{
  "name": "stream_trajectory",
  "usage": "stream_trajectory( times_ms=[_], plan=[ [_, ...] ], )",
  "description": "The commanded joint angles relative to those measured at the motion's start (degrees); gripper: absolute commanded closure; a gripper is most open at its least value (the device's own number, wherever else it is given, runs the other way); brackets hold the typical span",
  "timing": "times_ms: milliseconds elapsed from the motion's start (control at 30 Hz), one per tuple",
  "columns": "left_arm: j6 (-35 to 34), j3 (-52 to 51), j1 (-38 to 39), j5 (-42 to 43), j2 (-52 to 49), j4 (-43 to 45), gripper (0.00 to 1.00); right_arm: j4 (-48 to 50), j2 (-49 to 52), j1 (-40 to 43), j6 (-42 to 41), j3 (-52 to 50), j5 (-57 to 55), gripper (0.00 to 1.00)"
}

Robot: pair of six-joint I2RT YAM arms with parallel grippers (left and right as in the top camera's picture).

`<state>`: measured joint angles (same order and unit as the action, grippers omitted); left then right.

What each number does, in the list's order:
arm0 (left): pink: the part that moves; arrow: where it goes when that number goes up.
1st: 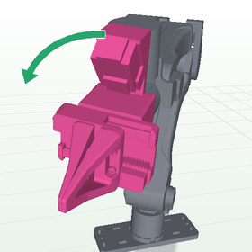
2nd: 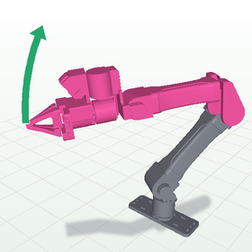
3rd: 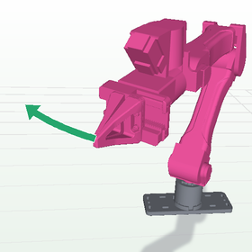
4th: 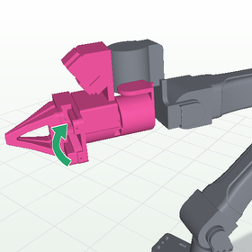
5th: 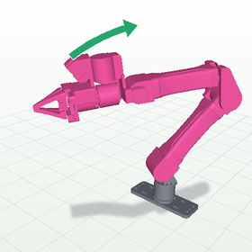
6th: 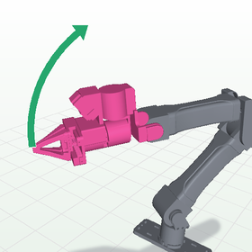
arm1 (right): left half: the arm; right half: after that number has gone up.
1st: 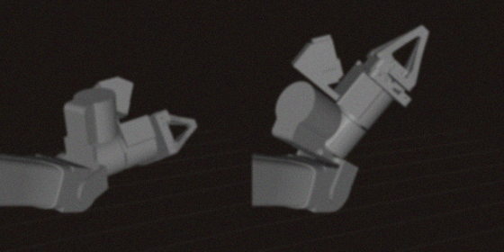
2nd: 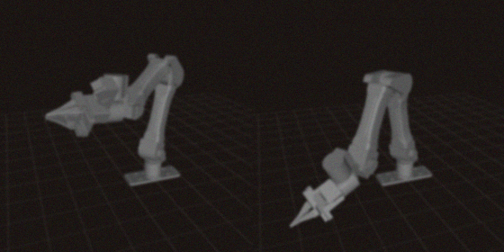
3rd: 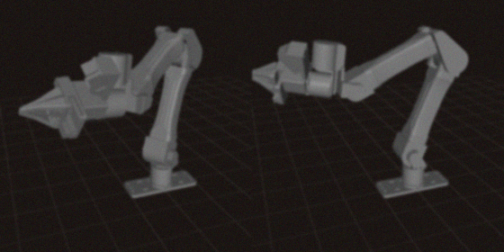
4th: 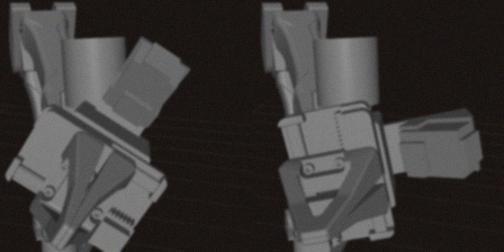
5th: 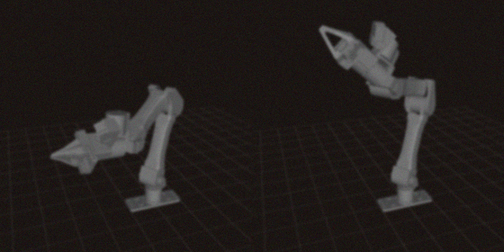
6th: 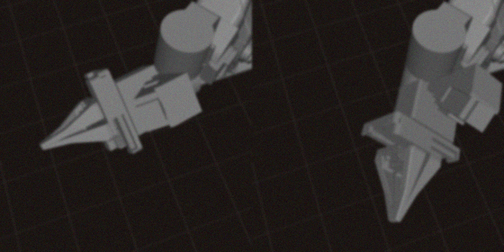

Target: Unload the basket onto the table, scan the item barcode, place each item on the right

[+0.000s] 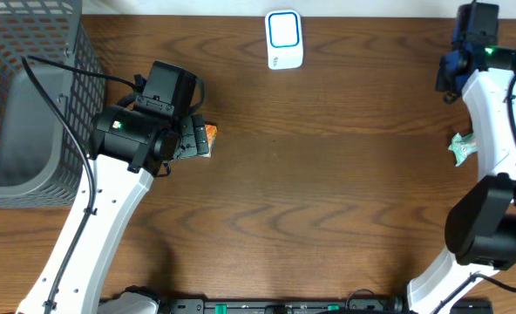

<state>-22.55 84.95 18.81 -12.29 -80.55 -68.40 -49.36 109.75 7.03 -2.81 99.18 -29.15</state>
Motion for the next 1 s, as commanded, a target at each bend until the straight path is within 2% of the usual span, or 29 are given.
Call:
stream_trajectory(
  times_ms=[0, 200, 233, 467, 767, 967],
  plan=[
    [-0.50, 0.46, -0.31, -0.13, 0.28, -0.15, 0.02, -1.22, 0.74, -1.25, -1.25, 0.11, 3.13, 0.48],
    [-0.50, 0.46, -0.31, -0.13, 0.28, -0.15, 0.02, -1.22, 2.47, 1.11, -9.42, -3.15, 5.64, 0.94],
    [-0.50, 0.46, -0.31, -0.13, 0.28, -0.15, 0.02, -1.22, 2.91, 1.64, -10.14, -3.67, 5.97, 0.98],
    [-0.50, 0.46, -0.31, -0.13, 0.28, -0.15, 0.02, 1.79, 5.14, 5.01, -10.93, -9.27, 7.08, 0.99],
    [-0.50, 0.46, -0.31, -0.13, 0.28, -0.15, 0.02, 10.23, 5.16, 9.33, -10.91, -19.78, 7.26, 0.99],
    [-0.50, 0.46, -0.31, -0.13, 0.28, -0.15, 0.02, 12.79, 5.16, 11.32, -10.88, -22.82, 8.20, 0.99]
  ],
)
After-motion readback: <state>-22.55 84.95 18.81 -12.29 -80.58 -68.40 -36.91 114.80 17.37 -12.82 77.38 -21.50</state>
